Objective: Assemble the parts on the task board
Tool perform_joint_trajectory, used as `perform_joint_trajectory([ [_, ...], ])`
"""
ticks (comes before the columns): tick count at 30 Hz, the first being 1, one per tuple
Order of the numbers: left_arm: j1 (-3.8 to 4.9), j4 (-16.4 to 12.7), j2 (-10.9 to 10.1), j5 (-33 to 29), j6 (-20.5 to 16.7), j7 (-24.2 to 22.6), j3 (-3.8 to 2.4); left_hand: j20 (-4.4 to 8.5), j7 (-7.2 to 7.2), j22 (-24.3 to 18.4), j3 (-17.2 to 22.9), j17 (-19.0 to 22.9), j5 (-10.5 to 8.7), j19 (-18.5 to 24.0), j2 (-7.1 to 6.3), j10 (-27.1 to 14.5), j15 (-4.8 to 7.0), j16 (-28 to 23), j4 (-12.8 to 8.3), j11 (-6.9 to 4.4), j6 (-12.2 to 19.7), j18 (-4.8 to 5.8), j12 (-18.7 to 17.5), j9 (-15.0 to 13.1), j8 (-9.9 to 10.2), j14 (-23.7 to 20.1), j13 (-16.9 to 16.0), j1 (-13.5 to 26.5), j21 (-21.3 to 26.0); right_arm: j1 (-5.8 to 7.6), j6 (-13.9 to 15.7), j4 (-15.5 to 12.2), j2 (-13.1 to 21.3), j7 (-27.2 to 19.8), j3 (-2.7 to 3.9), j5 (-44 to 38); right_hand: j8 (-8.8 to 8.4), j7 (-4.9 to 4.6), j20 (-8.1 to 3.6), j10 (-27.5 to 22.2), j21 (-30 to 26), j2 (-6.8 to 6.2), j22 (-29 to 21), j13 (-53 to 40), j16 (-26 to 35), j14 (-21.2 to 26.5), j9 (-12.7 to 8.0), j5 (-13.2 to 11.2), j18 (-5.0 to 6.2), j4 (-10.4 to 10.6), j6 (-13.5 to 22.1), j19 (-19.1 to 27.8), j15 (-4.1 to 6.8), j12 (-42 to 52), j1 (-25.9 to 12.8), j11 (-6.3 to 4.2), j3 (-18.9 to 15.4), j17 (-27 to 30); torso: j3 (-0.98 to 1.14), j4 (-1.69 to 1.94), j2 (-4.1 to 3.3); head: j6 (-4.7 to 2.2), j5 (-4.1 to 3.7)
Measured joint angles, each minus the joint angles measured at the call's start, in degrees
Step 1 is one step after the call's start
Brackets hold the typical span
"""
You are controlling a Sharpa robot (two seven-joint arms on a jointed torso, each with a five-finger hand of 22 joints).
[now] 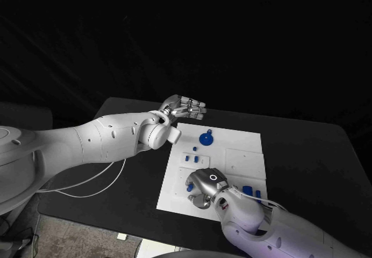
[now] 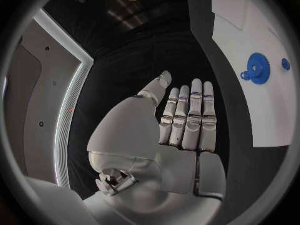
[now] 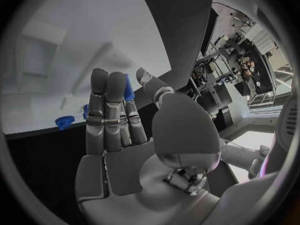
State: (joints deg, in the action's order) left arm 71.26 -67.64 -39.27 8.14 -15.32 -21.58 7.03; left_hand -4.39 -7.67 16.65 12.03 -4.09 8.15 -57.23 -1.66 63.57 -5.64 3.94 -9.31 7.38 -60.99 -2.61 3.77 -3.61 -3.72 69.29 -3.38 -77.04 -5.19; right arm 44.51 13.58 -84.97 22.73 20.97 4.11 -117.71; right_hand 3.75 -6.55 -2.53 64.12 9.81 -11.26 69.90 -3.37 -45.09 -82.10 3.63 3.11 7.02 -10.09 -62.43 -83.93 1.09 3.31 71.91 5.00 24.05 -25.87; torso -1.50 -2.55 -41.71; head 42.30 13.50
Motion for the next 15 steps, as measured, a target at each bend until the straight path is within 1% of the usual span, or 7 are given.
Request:
perform_joint_trajectory([
  [2,0.00,0.0,0.0,0.0,0.1,0.1,0.00,0.00,0.00,0.0,-0.2,0.0,0.00,0.0,0.00,0.0,-0.06,0.0,0.2,0.00,0.0,0.00,0.0,0.0,0.0,-0.1,0.0,0.0,0.0,0.03,0.6,-0.4,0.1,0.3,0.02,0.3,0.00,0.00,0.00,-0.3,-0.3,-0.20,-0.5,0.0,0.2,0.1,0.0,0.0,0.00,0.5,0.2,0.0,-0.12,0.0,0.2,0.11,-1.3,0.3,0.01,0.01,-0.02,0.00,-0.03],
  [3,0.00,0.0,0.0,0.0,0.1,0.1,0.00,0.00,0.00,-0.1,-0.2,0.0,0.00,0.0,0.00,0.0,-0.21,0.0,0.2,0.00,0.0,0.00,0.0,0.0,0.0,-0.2,0.0,0.0,0.0,0.03,0.9,-0.7,0.2,0.4,0.02,0.5,0.00,0.00,0.00,-0.3,-0.6,-0.30,-1.1,0.0,0.2,0.1,0.0,0.0,0.00,1.2,0.2,0.0,-0.12,0.0,0.8,0.11,-2.2,0.6,0.01,0.02,-0.02,0.00,-0.03],
  [7,0.00,0.0,-0.1,0.0,0.2,0.2,0.00,-0.12,0.00,-0.2,-0.2,0.0,0.00,0.1,0.00,-0.2,-0.21,0.0,0.2,0.19,0.0,0.00,0.0,0.0,0.0,-0.2,0.0,0.0,0.0,0.03,2.3,-2.1,0.9,1.3,0.02,1.0,0.00,-0.18,0.00,0.0,-0.8,-0.32,-1.6,0.0,0.2,0.1,0.0,0.0,0.00,2.0,0.3,0.0,-0.12,0.0,0.9,-0.11,-3.2,0.9,0.01,0.03,-0.03,-0.01,-0.02],
  [10,0.00,0.0,-0.2,0.0,0.2,0.3,0.00,-0.21,0.00,-0.2,-0.2,0.0,0.00,0.2,0.00,-0.2,-0.21,0.0,0.2,0.21,0.0,0.00,0.0,0.0,0.0,-0.2,0.0,0.0,0.0,0.03,3.5,-3.5,1.7,2.0,0.02,1.5,0.00,-0.44,0.00,-0.7,-1.4,-1.36,-2.2,0.0,0.2,0.4,0.0,0.0,0.00,2.9,0.6,0.0,0.09,0.0,1.3,0.12,-4.3,1.2,0.01,0.01,-0.02,-0.07,-0.04],
  [12,0.00,0.0,-0.2,0.0,0.2,0.3,0.01,-0.21,0.00,-0.2,-0.2,0.0,0.00,0.2,0.00,-0.2,-0.21,0.0,0.2,0.21,0.0,0.00,0.0,0.0,0.0,-0.2,0.0,0.0,0.0,0.03,4.4,-4.5,2.4,2.4,0.08,1.8,0.00,-0.45,0.00,-0.9,-1.4,-1.40,-2.5,0.0,0.2,0.4,0.0,0.0,0.00,3.6,0.6,0.0,0.09,0.0,1.4,0.11,-4.8,1.3,0.01,0.00,-0.02,-0.11,-0.06],
  [13,0.00,0.0,-0.2,0.0,0.2,0.3,0.01,-0.21,0.00,-0.2,-0.2,0.0,0.00,0.2,0.00,-0.2,-0.21,0.0,0.2,0.21,0.0,0.00,0.0,0.0,0.0,-0.2,0.0,0.0,0.0,0.03,4.8,-4.9,2.6,2.6,0.14,2.0,0.00,-0.45,0.00,-0.9,-1.6,-1.74,-2.8,0.0,0.2,0.4,0.0,0.0,-0.01,4.2,0.6,0.0,0.09,0.0,1.7,0.11,-4.9,1.5,0.01,-0.01,-0.02,-0.13,-0.08],
  [15,0.00,0.0,-0.2,0.0,0.2,0.4,0.01,-0.21,0.00,-0.3,-0.2,0.0,0.00,0.2,0.00,-0.2,-0.21,0.0,0.2,0.21,0.0,0.00,0.0,0.0,0.0,-0.2,0.0,0.0,0.0,0.03,5.9,-5.9,3.2,2.8,0.39,2.4,0.00,-0.45,-0.01,-0.9,-1.7,-1.87,-3.1,0.0,0.2,0.4,0.0,0.0,0.00,4.9,0.6,0.0,0.09,0.0,1.9,0.11,-4.8,1.6,0.01,-0.04,-0.01,-0.16,-0.11],
])
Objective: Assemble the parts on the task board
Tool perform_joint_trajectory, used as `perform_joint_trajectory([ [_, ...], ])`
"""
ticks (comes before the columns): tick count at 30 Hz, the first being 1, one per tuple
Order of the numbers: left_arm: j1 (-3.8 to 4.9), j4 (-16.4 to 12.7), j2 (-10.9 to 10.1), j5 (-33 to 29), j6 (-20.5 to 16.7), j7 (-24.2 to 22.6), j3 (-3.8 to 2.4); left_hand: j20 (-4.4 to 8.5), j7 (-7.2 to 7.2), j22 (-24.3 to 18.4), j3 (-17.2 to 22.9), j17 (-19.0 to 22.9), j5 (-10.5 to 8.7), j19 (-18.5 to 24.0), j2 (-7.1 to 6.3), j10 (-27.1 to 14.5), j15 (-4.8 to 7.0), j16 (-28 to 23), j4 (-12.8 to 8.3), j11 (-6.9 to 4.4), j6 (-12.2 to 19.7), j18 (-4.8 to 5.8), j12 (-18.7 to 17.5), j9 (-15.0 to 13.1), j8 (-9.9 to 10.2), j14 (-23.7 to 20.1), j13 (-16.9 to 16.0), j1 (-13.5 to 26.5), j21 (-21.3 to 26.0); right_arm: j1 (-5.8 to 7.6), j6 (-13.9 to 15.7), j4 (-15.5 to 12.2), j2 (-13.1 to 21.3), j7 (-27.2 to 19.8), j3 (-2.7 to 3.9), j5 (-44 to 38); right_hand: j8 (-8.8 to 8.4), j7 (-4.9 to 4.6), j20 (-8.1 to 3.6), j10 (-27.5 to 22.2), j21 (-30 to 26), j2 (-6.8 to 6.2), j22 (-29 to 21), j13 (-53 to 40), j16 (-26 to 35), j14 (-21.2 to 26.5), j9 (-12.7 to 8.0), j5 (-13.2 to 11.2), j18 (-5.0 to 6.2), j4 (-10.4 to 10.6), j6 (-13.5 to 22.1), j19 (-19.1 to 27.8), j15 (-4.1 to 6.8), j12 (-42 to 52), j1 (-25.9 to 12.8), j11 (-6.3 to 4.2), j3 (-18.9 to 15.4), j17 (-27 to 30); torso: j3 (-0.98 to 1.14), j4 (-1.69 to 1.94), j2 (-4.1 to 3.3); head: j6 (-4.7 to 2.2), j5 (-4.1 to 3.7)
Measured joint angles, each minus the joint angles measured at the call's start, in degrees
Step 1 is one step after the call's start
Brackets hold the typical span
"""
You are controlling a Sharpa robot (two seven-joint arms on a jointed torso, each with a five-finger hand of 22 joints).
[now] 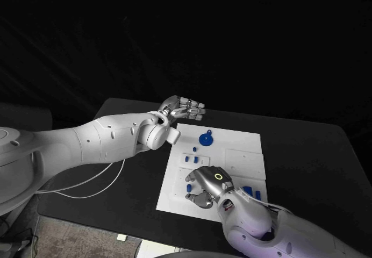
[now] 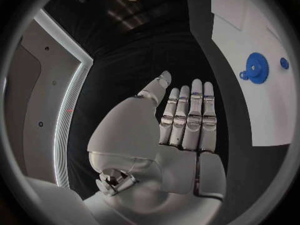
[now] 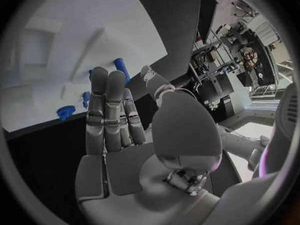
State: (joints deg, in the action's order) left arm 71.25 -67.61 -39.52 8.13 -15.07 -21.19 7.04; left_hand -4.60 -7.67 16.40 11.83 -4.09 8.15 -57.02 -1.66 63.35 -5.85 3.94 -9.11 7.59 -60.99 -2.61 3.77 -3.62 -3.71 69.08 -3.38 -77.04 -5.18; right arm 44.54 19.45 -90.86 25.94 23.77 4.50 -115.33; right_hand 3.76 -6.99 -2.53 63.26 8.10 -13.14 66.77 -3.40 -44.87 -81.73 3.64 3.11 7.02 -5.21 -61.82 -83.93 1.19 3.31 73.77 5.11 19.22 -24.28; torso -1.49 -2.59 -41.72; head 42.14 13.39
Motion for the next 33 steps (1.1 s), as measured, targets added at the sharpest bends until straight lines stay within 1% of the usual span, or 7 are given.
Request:
perform_joint_trajectory([
  [6,0.00,0.0,0.0,0.0,0.1,0.1,0.00,0.00,0.00,0.0,0.0,0.0,0.00,0.0,0.00,0.0,0.00,0.0,0.0,0.00,0.0,0.00,0.0,0.0,0.0,0.0,0.0,0.0,0.0,-0.01,2.3,-2.5,2.0,0.1,1.58,1.4,0.00,0.34,0.00,3.3,0.1,0.36,-0.1,0.0,0.0,-0.4,0.0,0.0,-0.01,0.3,-0.7,0.0,0.40,0.2,0.4,-0.65,1.7,0.0,0.04,-0.02,0.01,-0.24,-0.29],
  [12,0.00,0.0,-0.3,0.0,0.1,0.1,0.00,0.00,0.00,0.0,0.0,0.0,0.00,0.0,0.00,0.0,0.00,0.0,0.0,0.00,0.0,0.00,0.0,0.0,0.0,0.0,0.0,0.0,0.0,0.06,3.3,-4.7,6.2,-0.2,4.96,6.2,0.00,1.42,-1.30,13.1,2.3,0.85,1.3,-0.4,-1.1,-1.5,0.0,0.0,-0.04,0.2,-2.5,-0.2,1.86,0.2,-0.7,-3.16,8.4,-0.7,0.04,-0.05,0.07,-0.47,-0.76],
  [18,-0.01,-0.1,-0.8,0.0,0.1,0.2,0.04,0.00,0.00,0.0,0.0,0.0,-0.01,0.0,0.00,0.0,0.00,0.0,0.0,0.00,0.0,0.00,0.0,0.0,0.0,0.0,0.0,0.0,0.0,0.93,2.1,-6.0,13.1,-1.0,8.50,18.4,0.00,2.46,-3.66,20.6,7.3,2.58,3.6,-8.4,-2.7,-1.6,0.2,1.8,-1.72,0.4,-4.3,-0.1,3.88,2.6,-3.2,-5.99,4.6,-2.3,-0.03,-0.27,0.35,-0.63,-1.61],
  [21,-0.04,-0.1,-1.1,0.0,0.2,0.2,0.07,0.00,0.00,-0.3,-0.2,0.0,-0.23,0.0,0.17,0.5,0.00,0.0,0.2,-0.46,0.0,0.00,0.0,0.0,0.0,0.0,0.0,-0.2,0.0,1.37,-1.2,-6.2,16.2,-0.9,10.87,24.9,0.00,2.91,-4.13,17.7,14.0,4.86,6.4,-26.3,-6.0,-1.4,0.5,3.5,-2.66,1.6,-5.2,0.0,4.53,17.3,-5.4,-6.93,-1.2,-6.0,-0.02,-0.48,0.59,-0.65,-1.92],
  [25,-0.20,-0.2,-1.6,0.0,0.3,0.1,0.07,0.00,0.00,-0.5,-0.2,0.0,-0.23,0.0,0.31,1.8,0.00,0.0,0.2,-0.93,0.0,0.00,0.0,0.0,0.0,0.0,0.0,0.0,0.0,1.87,-7.4,-6.6,19.8,0.0,13.57,31.7,0.05,3.55,-4.13,11.1,19.7,6.96,8.1,-45.8,-10.2,0.3,1.7,2.9,-2.65,3.3,-5.7,0.0,4.61,35.0,-6.3,-7.46,-0.3,-12.7,0.10,-0.81,0.98,-0.40,-2.36],
  [29,-0.60,-0.3,-1.9,0.0,0.6,0.0,0.11,0.00,0.00,-0.7,-0.3,0.0,-0.23,0.0,0.40,2.4,0.00,0.0,0.3,-1.13,0.0,0.00,0.0,0.0,0.0,0.0,0.0,0.1,0.0,2.06,-13.0,-5.9,22.2,2.3,14.61,37.6,0.06,3.65,-4.13,11.9,26.8,6.94,8.2,-56.0,-13.0,0.5,3.4,2.2,-3.55,4.8,-6.1,0.0,4.52,44.9,-7.0,-7.45,0.2,-19.0,0.15,-1.00,1.40,-0.04,-3.00],
  [33,-1.14,-0.3,-1.8,0.0,1.0,-0.1,0.12,0.00,0.00,-1.0,-1.4,-0.1,0.69,0.0,-0.07,2.6,0.00,0.0,1.3,-0.93,0.0,0.88,0.0,0.0,0.0,0.0,0.0,1.0,0.0,2.13,-16.9,-4.2,23.0,5.2,15.04,42.6,0.06,3.81,-4.13,12.7,29.0,7.02,8.2,-61.8,-14.4,0.4,5.1,2.2,-3.54,5.3,-6.5,0.0,4.52,49.9,-8.9,-7.50,-0.2,-23.9,-0.12,-1.05,2.13,0.42,-3.98],
])
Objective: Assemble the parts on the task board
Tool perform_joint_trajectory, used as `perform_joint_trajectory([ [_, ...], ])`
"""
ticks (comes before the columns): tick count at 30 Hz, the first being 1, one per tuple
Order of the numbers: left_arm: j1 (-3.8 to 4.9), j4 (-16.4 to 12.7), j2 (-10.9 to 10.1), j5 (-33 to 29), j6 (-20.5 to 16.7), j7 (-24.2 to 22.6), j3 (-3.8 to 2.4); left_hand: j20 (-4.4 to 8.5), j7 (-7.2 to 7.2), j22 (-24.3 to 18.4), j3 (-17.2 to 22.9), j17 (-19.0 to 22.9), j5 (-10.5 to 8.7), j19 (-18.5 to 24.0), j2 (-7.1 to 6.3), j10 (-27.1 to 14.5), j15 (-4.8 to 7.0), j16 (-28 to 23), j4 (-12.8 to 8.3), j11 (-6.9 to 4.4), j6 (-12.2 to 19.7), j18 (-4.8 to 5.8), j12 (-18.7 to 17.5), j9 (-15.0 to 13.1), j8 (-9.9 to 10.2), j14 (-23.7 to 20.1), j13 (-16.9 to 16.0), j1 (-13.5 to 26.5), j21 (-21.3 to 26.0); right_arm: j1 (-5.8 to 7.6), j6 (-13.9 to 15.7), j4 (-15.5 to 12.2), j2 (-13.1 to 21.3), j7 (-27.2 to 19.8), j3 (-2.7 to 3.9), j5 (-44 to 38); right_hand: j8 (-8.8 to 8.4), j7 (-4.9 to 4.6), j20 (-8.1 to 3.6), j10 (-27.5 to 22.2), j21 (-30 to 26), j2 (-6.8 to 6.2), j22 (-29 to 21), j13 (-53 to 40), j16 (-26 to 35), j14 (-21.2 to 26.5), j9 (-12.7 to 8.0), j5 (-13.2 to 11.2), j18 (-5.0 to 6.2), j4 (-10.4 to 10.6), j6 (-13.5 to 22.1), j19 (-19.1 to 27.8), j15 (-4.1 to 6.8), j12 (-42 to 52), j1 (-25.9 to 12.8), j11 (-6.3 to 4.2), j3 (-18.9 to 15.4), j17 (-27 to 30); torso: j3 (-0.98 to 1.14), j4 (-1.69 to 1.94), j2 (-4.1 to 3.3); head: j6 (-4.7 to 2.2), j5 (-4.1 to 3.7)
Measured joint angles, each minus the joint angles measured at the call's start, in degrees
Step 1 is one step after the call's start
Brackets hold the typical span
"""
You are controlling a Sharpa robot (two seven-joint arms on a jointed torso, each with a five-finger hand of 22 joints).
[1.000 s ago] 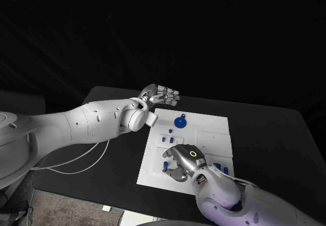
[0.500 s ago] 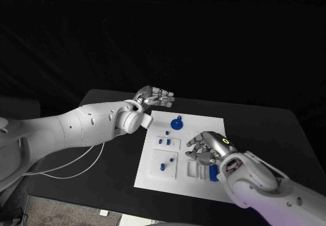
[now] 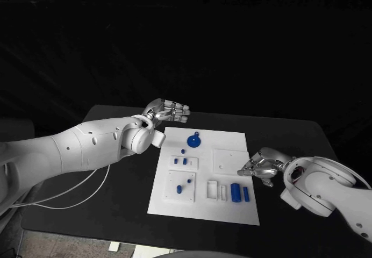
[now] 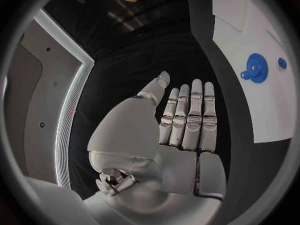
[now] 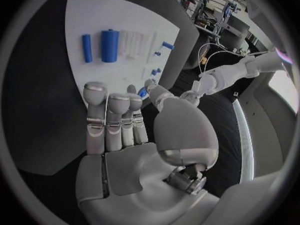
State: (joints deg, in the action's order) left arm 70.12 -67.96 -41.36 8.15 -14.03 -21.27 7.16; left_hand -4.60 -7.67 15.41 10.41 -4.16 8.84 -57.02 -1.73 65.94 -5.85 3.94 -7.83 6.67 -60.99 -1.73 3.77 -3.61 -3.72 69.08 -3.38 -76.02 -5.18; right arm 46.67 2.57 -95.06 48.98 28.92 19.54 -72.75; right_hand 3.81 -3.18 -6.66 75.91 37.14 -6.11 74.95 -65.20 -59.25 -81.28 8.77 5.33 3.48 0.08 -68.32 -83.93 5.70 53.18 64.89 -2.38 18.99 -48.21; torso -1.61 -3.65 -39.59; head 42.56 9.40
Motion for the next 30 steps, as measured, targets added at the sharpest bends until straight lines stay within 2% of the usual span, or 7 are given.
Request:
perform_joint_trajectory([
  [2,-0.33,0.0,0.1,0.0,0.2,0.0,0.02,0.00,0.00,-0.4,-1.4,0.0,0.30,0.0,0.01,0.0,0.00,0.0,0.3,0.00,0.0,0.00,0.0,0.0,0.0,0.0,0.0,0.0,0.0,-0.03,-1.5,0.8,0.2,1.7,0.13,2.0,0.00,0.10,0.00,0.3,0.8,-0.31,0.0,-1.3,0.0,0.0,0.7,-0.1,0.00,0.0,-0.1,0.0,0.00,0.5,-0.4,0.15,0.0,-1.5,-0.16,0.01,0.42,0.24,-0.23],
  [7,-0.96,0.1,0.3,0.0,0.7,-0.1,0.12,-0.21,0.16,-1.3,-5.1,-0.1,-0.53,-0.2,0.34,0.0,0.00,0.0,1.0,0.00,0.2,0.00,0.0,0.0,0.0,0.0,0.0,-0.4,0.2,-0.09,-3.8,2.4,-0.4,4.9,-0.03,4.7,0.00,0.20,0.00,0.9,3.0,-0.53,0.0,-3.0,0.0,-0.2,1.8,-0.7,0.00,1.6,-0.2,0.0,0.13,0.8,-1.2,0.12,-1.6,-4.5,-0.27,0.05,1.26,0.58,-0.72],
  [11,-1.14,0.2,0.3,0.1,1.0,-0.2,0.17,-0.42,0.28,-2.1,-9.5,-0.1,0.01,-0.4,0.39,-0.1,-0.42,0.0,1.9,0.14,0.3,-0.01,0.0,0.0,0.0,-0.4,0.0,-0.4,0.4,-0.13,-5.0,3.8,-1.8,7.1,-1.21,5.9,0.00,0.20,0.01,1.3,3.5,-0.53,0.0,-3.3,0.0,-0.5,1.9,-0.3,0.00,3.1,-0.2,0.0,0.04,0.5,-1.7,0.15,-3.1,-5.6,-0.40,0.05,2.10,0.98,-1.07],
  [14,-1.15,0.1,0.2,0.3,1.2,-0.3,0.17,-1.34,0.42,-3.0,-12.3,0.0,1.90,1.0,0.39,-1.1,-0.96,0.0,2.5,0.65,0.4,0.00,0.0,0.0,0.0,-1.9,0.0,-0.4,1.2,-0.14,-5.5,4.6,-2.7,8.2,-1.69,6.2,0.00,0.32,0.01,1.3,3.8,-0.82,0.0,-3.7,0.0,-0.5,1.8,-0.3,0.01,4.1,-0.1,0.0,0.04,0.4,-2.0,0.15,-3.7,-6.4,-0.48,0.05,2.69,1.22,-1.37],
  [17,-1.17,-0.2,0.1,0.5,1.3,-0.3,0.18,-1.62,0.42,-4.0,-14.0,0.0,2.00,1.9,0.39,-1.8,-1.46,0.0,2.9,0.93,0.4,-0.01,0.0,0.0,0.0,-3.1,0.0,-0.4,1.2,-0.01,-5.9,5.5,-3.7,9.1,-2.27,6.3,0.00,0.18,0.01,1.5,3.9,-0.68,0.0,-4.1,0.1,-0.7,1.5,-0.3,0.00,4.7,0.3,0.0,-0.16,0.4,-2.4,0.34,-3.6,-7.0,-0.52,0.08,3.16,1.49,-1.64],
  [25,-1.19,-0.6,0.0,1.1,1.4,-0.3,0.43,-1.62,0.42,-4.8,-14.7,0.0,1.99,1.9,0.39,-1.8,-1.52,-0.2,3.6,0.93,0.4,-0.01,0.0,0.0,0.0,-3.2,0.0,-0.4,0.9,0.78,-7.1,8.3,-6.1,10.3,-5.38,5.8,0.00,0.12,0.01,2.2,5.4,-0.85,0.0,-5.0,0.3,-0.9,0.8,-0.2,0.00,5.5,0.3,0.0,0.02,0.4,-4.3,0.22,-3.1,-8.2,-0.72,0.13,3.99,2.47,-2.49],
  [30,-1.20,-0.7,0.2,1.3,1.4,-0.2,0.84,-1.62,0.21,-5.2,-15.1,0.0,1.52,1.9,0.39,-2.0,-1.46,-0.2,4.0,1.13,0.6,0.00,0.0,0.0,0.0,-3.5,0.0,-0.4,0.9,1.10,-7.4,10.3,-7.8,10.6,-6.52,4.7,0.00,0.12,0.02,2.2,5.7,-1.28,0.0,-5.2,0.3,-0.9,0.6,-1.0,0.00,6.4,0.3,0.0,0.02,0.4,-4.7,0.22,-2.9,-8.5,-0.92,0.09,4.35,2.92,-3.08],
])
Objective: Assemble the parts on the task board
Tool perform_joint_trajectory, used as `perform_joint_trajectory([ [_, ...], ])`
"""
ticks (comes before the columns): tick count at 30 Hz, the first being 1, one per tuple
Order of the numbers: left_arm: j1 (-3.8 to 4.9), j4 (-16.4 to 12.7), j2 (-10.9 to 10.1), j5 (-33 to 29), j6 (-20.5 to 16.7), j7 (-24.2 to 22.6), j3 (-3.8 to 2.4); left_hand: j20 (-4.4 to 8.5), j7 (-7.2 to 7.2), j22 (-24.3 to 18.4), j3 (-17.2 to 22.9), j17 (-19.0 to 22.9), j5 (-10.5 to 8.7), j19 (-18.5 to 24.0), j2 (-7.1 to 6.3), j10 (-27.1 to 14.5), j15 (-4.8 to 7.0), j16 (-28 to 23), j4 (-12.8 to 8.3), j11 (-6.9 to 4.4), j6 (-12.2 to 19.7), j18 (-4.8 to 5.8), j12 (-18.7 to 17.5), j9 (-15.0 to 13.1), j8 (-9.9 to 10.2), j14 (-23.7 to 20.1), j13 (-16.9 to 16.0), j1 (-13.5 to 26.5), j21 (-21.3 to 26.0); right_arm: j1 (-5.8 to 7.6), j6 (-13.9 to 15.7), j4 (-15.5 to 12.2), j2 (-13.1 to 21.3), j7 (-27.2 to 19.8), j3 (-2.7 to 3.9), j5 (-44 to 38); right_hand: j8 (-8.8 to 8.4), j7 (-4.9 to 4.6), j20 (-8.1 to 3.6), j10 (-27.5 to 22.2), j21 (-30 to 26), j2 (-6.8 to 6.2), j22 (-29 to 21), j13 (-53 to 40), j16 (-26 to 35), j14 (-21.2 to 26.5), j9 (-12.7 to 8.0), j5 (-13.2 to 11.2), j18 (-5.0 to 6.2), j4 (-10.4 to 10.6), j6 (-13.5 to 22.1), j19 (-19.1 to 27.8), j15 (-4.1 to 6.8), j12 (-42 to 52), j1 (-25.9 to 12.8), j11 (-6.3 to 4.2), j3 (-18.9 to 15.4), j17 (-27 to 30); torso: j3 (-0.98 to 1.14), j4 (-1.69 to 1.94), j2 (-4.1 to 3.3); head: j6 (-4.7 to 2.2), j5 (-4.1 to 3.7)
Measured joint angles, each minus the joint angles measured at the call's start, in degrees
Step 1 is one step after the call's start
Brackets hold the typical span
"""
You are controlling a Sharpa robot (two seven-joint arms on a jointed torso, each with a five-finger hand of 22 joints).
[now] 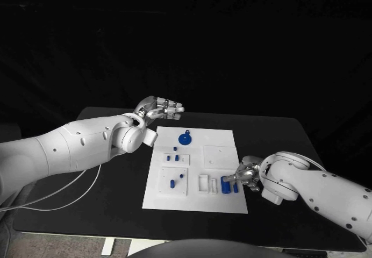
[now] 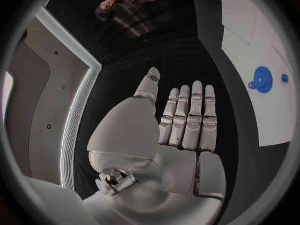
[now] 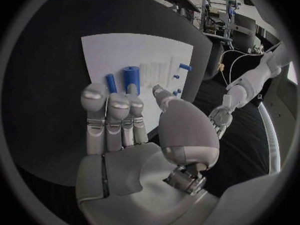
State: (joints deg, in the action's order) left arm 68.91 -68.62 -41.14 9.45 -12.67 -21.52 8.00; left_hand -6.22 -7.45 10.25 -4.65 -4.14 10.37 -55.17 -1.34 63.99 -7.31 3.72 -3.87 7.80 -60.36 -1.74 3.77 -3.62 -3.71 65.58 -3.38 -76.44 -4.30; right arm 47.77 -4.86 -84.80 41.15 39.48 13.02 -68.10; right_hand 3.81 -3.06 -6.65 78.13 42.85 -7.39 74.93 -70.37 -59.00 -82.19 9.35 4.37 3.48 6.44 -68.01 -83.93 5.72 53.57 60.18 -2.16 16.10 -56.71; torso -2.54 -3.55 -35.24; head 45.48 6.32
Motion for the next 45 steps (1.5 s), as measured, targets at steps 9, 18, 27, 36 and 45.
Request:
perform_joint_trajectory([
  [9,-0.02,0.0,0.1,0.1,0.0,0.1,0.50,-0.03,-0.09,-0.8,0.1,0.0,-0.66,0.0,-0.46,0.0,-0.07,0.0,1.5,0.00,0.5,0.00,0.0,0.0,0.0,-0.1,0.0,0.5,0.0,0.06,-0.3,3.4,-2.9,0.3,-2.10,-2.3,0.00,-0.12,0.00,0.0,0.0,-1.79,0.0,-0.3,0.6,-0.2,-0.3,-0.7,0.00,1.3,0.5,0.0,-0.19,-0.2,0.6,0.00,0.1,-0.4,-0.40,0.07,0.49,0.91,-0.65],
  [18,-0.02,-0.3,-0.1,0.1,0.0,0.1,0.67,-0.22,-0.10,-1.3,0.1,0.0,-0.88,-0.2,-0.77,-0.4,-0.28,0.0,2.4,0.01,0.9,0.00,0.0,0.0,0.0,-0.3,0.0,0.8,-0.2,0.10,-0.2,5.2,-4.5,0.3,-2.90,-4.3,0.00,-0.23,0.00,0.0,0.2,-2.95,0.0,-0.5,0.6,-0.2,-0.5,-1.0,0.00,0.6,0.6,0.0,-0.19,-0.2,1.1,0.01,0.2,-0.8,-0.44,0.14,0.50,1.03,-0.75],
  [27,-0.02,-0.4,-0.1,0.0,0.0,0.2,0.72,-0.22,-0.10,-1.6,0.4,0.0,-0.88,-0.2,-1.06,-0.6,-0.28,0.0,3.0,0.21,0.9,0.00,0.0,0.0,0.0,-0.3,0.0,1.1,-0.2,0.09,0.1,6.8,-6.3,0.4,-3.58,-6.3,0.00,-0.51,0.01,0.0,0.2,-3.48,0.0,-0.5,0.8,-0.2,-0.7,-1.3,0.00,0.7,0.9,0.0,-0.20,-0.4,0.6,0.01,0.2,-0.9,-0.41,0.08,0.40,1.19,-0.56],
  [36,-0.03,-0.4,-0.1,0.0,0.1,0.4,0.77,-0.22,-0.15,-1.9,0.5,0.0,-1.11,-0.2,-1.29,-1.0,-0.27,0.0,3.7,0.21,1.3,0.00,0.0,0.0,0.0,-0.7,0.0,1.3,-0.2,0.10,1.0,8.1,-8.2,0.2,-3.94,-7.3,0.06,-0.33,0.01,0.0,0.2,-3.78,0.0,-0.6,1.1,-0.2,-1.0,-1.3,0.00,2.1,1.1,0.0,-0.20,-0.6,0.3,0.01,-0.3,-1.2,-0.37,0.07,0.34,1.37,-0.55],
  [45,-0.03,-0.4,0.0,0.0,0.2,0.7,0.79,-0.22,-0.11,-2.0,0.4,0.0,-1.11,-0.2,-1.29,-1.2,-0.27,0.0,3.8,0.41,1.3,0.00,0.0,0.0,0.0,-0.7,0.0,1.3,-0.2,0.46,1.4,9.3,-9.2,0.0,-4.56,-7.4,0.23,-0.27,0.01,0.1,0.2,-4.07,0.0,-0.7,1.1,-0.2,-1.0,-1.3,0.01,2.3,1.1,0.0,-0.20,-0.8,0.6,0.13,-0.2,-1.5,-0.40,0.03,0.32,1.41,-0.66],
])
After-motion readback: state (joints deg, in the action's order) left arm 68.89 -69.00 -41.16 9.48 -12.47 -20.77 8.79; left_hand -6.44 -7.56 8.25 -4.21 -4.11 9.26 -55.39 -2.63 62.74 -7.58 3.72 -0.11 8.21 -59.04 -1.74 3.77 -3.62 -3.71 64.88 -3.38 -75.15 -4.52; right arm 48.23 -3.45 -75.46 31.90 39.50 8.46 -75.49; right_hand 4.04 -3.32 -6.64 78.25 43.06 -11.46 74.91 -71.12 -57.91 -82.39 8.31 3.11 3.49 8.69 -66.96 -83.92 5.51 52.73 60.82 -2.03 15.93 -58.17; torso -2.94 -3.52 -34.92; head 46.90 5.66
